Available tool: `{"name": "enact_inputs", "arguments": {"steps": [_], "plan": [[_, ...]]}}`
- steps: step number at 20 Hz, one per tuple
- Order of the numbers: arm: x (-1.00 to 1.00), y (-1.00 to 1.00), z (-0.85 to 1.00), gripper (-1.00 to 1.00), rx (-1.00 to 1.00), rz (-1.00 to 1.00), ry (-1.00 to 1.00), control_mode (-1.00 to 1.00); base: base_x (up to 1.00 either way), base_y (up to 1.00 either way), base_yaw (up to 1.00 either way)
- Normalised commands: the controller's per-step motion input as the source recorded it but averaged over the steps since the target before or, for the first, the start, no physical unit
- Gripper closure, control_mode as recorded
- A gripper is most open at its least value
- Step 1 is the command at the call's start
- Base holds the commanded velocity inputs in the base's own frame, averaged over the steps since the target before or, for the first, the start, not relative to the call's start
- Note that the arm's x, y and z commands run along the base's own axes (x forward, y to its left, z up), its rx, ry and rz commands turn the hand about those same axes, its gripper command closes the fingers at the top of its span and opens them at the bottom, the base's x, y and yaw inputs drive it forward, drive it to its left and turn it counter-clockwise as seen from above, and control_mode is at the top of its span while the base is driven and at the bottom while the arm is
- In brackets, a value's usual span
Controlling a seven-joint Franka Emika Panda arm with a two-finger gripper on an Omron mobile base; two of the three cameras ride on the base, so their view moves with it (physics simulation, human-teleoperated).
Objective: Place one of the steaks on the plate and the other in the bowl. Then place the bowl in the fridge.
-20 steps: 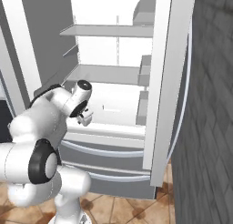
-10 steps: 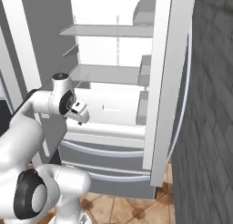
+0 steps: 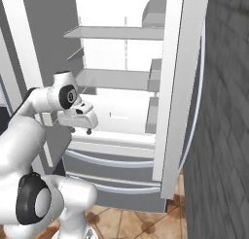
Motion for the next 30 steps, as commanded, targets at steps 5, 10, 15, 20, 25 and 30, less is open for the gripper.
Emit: {"name": "enact_inputs", "arguments": {"steps": [5,10,15,20,25,30], "plan": [[-0.89,-0.07,-0.14,-1.00,0.07,0.11,-0.29,-1.00,0.00,0.00,0.00],[-0.11,0.03,-0.01,-1.00,0.00,0.11,-0.23,-1.00,0.00,0.00,0.00],[0.03,-0.07,-0.04,-1.00,0.13,0.15,0.02,-1.00,0.00,0.00,0.00],[-0.11,0.00,0.00,-1.00,0.00,0.01,0.03,-1.00,0.00,0.00,0.00],[-0.42,0.00,0.00,-1.00,0.00,0.00,0.00,1.00,-0.17,0.00,0.00],[0.00,0.00,0.00,-1.00,0.00,0.00,0.00,1.00,-0.99,0.22,0.00]]}}
